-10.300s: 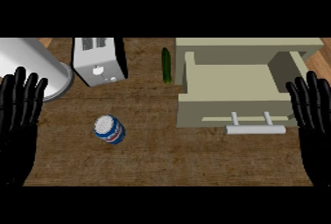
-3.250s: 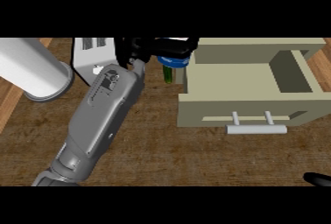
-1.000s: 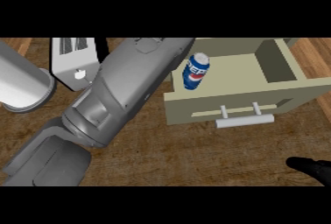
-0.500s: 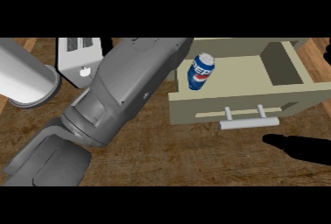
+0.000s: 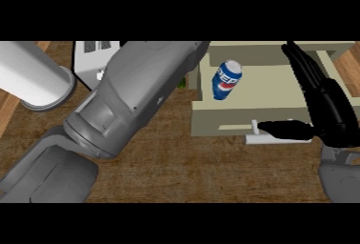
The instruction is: Pick up the can, place it into the drawer and close the drawer
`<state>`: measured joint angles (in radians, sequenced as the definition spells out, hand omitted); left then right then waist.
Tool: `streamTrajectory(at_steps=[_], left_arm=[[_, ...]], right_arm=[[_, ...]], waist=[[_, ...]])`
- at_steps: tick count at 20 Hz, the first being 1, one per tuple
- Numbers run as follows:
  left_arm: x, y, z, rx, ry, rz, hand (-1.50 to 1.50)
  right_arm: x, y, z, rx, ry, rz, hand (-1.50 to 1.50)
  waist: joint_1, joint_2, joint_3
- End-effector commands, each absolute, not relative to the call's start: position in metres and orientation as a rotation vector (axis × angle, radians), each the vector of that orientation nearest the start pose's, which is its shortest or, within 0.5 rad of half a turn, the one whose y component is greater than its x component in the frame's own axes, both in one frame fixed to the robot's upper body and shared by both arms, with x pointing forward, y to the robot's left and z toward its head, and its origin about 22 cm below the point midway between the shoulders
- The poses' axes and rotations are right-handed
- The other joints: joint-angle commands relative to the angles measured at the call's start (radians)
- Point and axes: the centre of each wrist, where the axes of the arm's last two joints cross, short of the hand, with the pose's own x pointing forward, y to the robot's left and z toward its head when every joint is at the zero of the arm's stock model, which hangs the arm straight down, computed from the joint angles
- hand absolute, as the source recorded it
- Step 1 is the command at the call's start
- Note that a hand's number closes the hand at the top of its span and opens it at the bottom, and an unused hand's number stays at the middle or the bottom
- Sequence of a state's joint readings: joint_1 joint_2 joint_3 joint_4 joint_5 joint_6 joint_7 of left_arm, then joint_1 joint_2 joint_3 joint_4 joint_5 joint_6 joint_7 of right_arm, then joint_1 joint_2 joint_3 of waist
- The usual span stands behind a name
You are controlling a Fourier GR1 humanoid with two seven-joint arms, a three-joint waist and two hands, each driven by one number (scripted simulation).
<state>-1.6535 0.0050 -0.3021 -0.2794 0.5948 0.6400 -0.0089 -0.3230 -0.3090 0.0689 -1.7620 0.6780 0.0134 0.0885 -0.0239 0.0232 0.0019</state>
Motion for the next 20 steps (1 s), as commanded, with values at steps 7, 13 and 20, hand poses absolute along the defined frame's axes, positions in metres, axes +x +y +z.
streamTrajectory(at_steps=[7,13,20], left_arm=[[0.444,0.000,0.244,0.020,-1.718,0.003,-1.50],[0.455,0.032,0.267,0.093,-1.724,0.007,-1.50],[0.452,0.040,0.276,0.078,-1.709,0.014,-1.50]], right_arm=[[0.358,-0.210,0.097,-0.984,-1.780,0.949,-1.50],[0.388,-0.202,0.066,-1.067,-1.758,0.952,-1.50],[0.415,-0.188,0.058,-1.210,-1.758,0.862,-1.50]], waist=[[0.044,-0.010,-0.001],[0.064,-0.011,-0.001],[0.081,-0.016,-0.001]])
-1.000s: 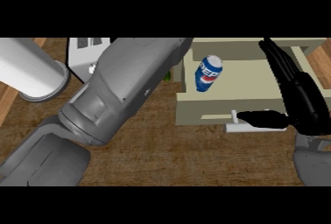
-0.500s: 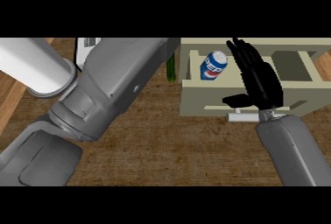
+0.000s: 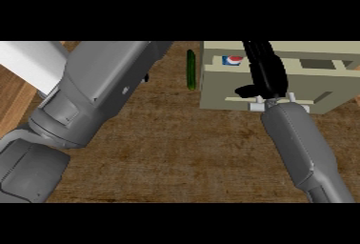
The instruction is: Pick up the can, place it into the drawer and close the drawer
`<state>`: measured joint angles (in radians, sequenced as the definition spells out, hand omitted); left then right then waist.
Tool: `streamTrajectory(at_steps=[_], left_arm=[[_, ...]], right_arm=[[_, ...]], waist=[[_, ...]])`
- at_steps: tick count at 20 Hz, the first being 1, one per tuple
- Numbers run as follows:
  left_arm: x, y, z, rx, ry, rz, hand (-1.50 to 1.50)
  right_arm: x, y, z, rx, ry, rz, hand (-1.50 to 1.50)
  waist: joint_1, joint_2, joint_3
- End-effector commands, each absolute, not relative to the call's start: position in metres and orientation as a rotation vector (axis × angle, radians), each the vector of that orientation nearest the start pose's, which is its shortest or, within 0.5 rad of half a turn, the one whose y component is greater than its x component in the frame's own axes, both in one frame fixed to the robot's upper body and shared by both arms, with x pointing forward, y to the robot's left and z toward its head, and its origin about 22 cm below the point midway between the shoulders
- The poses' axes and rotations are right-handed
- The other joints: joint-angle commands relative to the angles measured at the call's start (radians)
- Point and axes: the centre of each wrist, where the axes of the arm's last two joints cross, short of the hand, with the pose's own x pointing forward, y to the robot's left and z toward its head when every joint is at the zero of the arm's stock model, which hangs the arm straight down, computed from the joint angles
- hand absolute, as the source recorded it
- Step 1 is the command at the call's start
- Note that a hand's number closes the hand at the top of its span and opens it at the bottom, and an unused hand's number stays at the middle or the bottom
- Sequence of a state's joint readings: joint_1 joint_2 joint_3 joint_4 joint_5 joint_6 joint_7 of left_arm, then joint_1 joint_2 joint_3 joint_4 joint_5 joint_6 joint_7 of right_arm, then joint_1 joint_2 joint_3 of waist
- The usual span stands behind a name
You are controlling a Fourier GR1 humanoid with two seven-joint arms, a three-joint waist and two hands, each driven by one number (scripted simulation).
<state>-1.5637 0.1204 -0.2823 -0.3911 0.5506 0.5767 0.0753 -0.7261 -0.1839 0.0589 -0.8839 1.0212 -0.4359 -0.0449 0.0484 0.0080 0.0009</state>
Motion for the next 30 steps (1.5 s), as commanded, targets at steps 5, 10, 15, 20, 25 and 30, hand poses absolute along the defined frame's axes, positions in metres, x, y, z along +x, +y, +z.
streamTrajectory(at_steps=[5,10,15,20,25,30], left_arm=[[0.453,0.058,0.280,0.093,-1.713,0.004,-1.50],[0.451,0.068,0.259,0.077,-1.696,-0.001,-1.50],[0.448,0.088,0.249,0.048,-1.684,-0.013,-1.50],[0.447,0.108,0.256,0.067,-1.715,-0.018,-1.50],[0.442,0.111,0.249,0.060,-1.689,-0.015,-1.50],[0.435,0.118,0.233,0.053,-1.694,-0.016,-1.50]], right_arm=[[0.439,-0.174,0.084,-1.260,-1.779,0.853,-1.50],[0.450,-0.184,0.089,-1.328,-1.799,0.825,-1.50],[0.460,-0.176,0.105,-1.351,-1.778,0.821,-1.50],[0.469,-0.170,0.131,-1.320,-1.819,0.793,-1.50],[0.472,-0.164,0.149,-1.150,-1.954,0.667,-1.50],[0.472,-0.150,0.148,-1.135,-1.964,0.649,-1.50]], waist=[[0.027,0.001,0.000],[0.037,0.007,0.000],[0.065,0.009,-0.001],[0.084,0.014,0.000],[0.067,0.009,0.002],[0.068,0.005,0.000]])
